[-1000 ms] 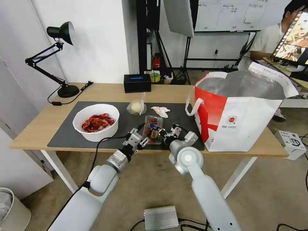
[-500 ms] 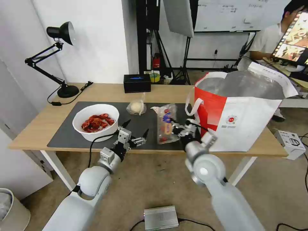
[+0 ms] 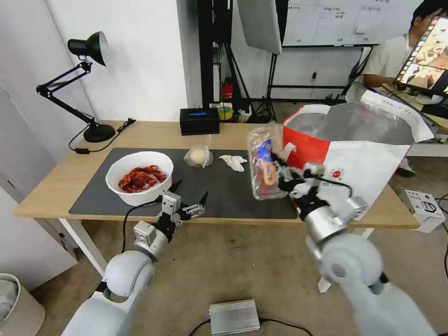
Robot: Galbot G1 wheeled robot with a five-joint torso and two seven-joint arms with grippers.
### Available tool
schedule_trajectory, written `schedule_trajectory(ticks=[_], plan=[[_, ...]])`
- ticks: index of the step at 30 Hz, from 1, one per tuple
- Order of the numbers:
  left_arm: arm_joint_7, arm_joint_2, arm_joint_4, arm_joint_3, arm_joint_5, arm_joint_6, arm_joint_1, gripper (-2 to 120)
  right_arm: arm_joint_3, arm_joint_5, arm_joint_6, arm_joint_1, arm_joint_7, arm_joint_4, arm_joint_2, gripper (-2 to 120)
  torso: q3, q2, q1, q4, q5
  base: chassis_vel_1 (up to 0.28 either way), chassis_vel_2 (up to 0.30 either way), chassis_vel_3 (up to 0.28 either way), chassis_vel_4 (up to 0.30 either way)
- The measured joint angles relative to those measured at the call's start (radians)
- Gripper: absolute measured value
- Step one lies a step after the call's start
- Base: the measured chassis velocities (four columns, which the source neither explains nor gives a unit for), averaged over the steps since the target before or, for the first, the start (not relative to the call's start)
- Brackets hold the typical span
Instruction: Pick up the trash from the table and place it into the takeout bag.
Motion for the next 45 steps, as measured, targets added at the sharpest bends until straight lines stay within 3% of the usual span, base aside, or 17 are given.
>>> schedule_trajectory(ticks=[8, 17, 24, 27, 35, 41, 45], plan=[[0.001, -0.001, -0.002, -0.002, 0.007, -0.002, 0.021, 100, 0.174, 0.068, 0.096, -0.015, -0.017, 0.053, -0.106, 0, 0.0, 0.0, 0.0, 0.0001, 0.0001, 0.0, 0.0, 0.0, 0.0], [0.002, -0.006, -0.002, 0.003, 0.014, -0.004, 0.021, 100, 0.268, 0.217, 0.112, 0.042, 0.038, 0.037, -0.195, 0, 0.0, 0.0, 0.0, 0.0001, 0.0, 0.0, 0.0, 0.0, 0.0], [0.003, -0.013, -0.002, -0.002, 0.022, -0.007, 0.037, 100, 0.31, 0.392, 0.071, 0.107, 0.188, 0.005, -0.219, 0, 0.0, 0.0, 0.0, 0.0002, 0.0, 0.0, 0.0, 0.0, 0.0], [0.005, -0.024, 0.009, 0.003, 0.037, -0.011, 0.028, 100, 0.327, 0.552, 0.044, 0.165, 0.314, -0.031, -0.228, 0, 0.0, 0.0, 0.0, 0.0001, 0.0, 0.0, 0.0, 0.0, 0.0], [0.006, -0.03, 0.021, 0.011, 0.043, -0.011, 0.014, 100, 0.327, 0.722, 0.039, 0.243, 0.497, -0.09, -0.217, 0, 0.0, 0.0, 0.0, 0.0001, 0.0, 0.0, 0.0, 0.0, 0.0], [0.006, -0.037, 0.032, 0.005, 0.059, -0.02, 0.016, 100, 0.326, 0.903, 0.049, 0.295, 0.719, -0.112, -0.191, 0, 0.0, 0.0, 0.0, 0.0, -0.0001, 0.0, 0.0, 0.0, 0.0], [0.006, -0.038, 0.039, 0.004, 0.063, -0.027, 0.017, 100, 0.313, 0.943, 0.071, 0.331, 0.817, -0.128, -0.173, 0, 0.0, 0.0, 0.0, 0.0002, -0.0002, 0.0, 0.0, 0.0, 0.0]])
